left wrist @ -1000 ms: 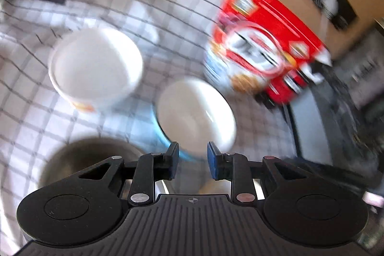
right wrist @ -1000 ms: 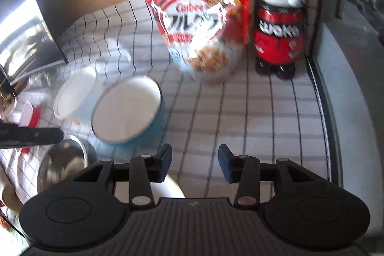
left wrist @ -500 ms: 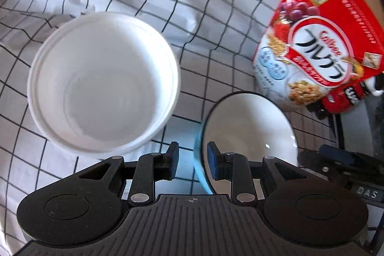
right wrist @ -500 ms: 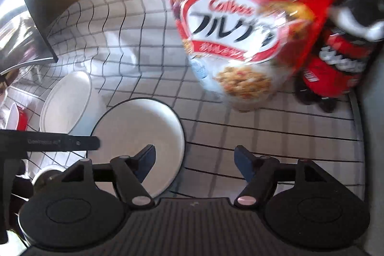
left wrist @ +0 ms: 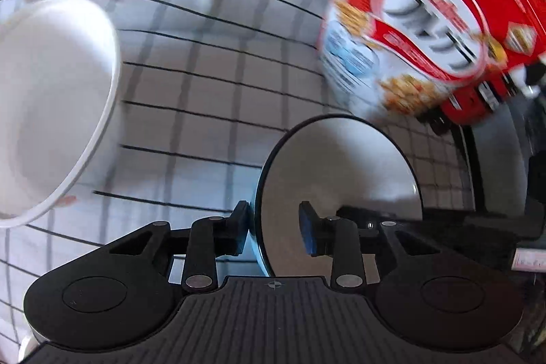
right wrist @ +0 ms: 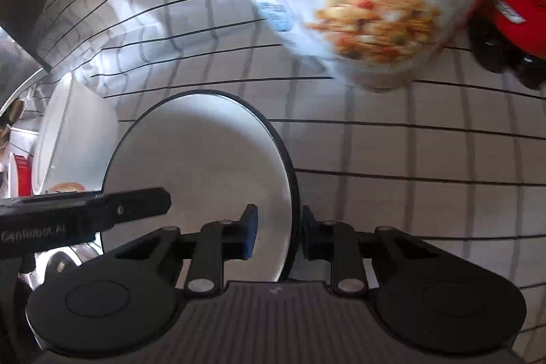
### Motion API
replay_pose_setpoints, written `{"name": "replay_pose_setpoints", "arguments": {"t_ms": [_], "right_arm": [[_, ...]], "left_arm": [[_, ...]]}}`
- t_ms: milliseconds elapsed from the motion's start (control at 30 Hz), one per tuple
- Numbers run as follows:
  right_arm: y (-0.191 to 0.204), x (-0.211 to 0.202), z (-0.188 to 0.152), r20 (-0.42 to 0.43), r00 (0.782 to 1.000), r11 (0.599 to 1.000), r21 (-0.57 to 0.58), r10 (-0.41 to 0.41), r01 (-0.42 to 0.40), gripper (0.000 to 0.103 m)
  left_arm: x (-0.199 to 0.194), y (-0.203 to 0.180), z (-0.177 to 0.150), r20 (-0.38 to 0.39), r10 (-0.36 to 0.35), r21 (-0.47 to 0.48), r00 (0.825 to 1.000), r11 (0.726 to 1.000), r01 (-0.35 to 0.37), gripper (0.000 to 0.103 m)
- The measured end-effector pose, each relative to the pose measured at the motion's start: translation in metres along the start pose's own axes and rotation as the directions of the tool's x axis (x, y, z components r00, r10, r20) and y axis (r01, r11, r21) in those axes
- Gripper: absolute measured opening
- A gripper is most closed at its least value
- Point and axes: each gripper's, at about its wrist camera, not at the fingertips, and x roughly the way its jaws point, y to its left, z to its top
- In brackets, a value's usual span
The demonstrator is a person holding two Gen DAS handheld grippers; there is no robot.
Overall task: Organize plates and bowls
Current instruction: 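Carry the blue bowl with the left tool and lower it onto the cream bowl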
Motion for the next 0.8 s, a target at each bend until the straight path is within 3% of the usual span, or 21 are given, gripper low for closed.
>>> {"name": "replay_pose_setpoints", "arguments": {"t_ms": [200, 567, 800], "right_arm": [[-0.036, -0.019, -0.009, 0.01, 1.0, 0.997, 0.072, 0.014, -0.015, 0.025], [-0.044, -0.015, -0.006, 0.015, 0.999, 0.992, 0.118, 0.038, -0.04, 0.033], [-0.045, -0.015, -0.007, 0.027, 0.999, 0.991, 0.127, 0.039, -0.042, 0.034]], "left_arm": [[0.021, -0.027, 0.004, -0.044, -0.049, 0.047, 0.998, 0.998, 0.051, 0.033], [0.053, -0.04, 0.01, -0.14, -0.02, 0.074, 0.99, 0.997, 0.031, 0.038], [0.054, -0.034, 0.014, -0.149, -0.018, 0.012, 0.989, 1.0, 0.02, 0.031]]}}
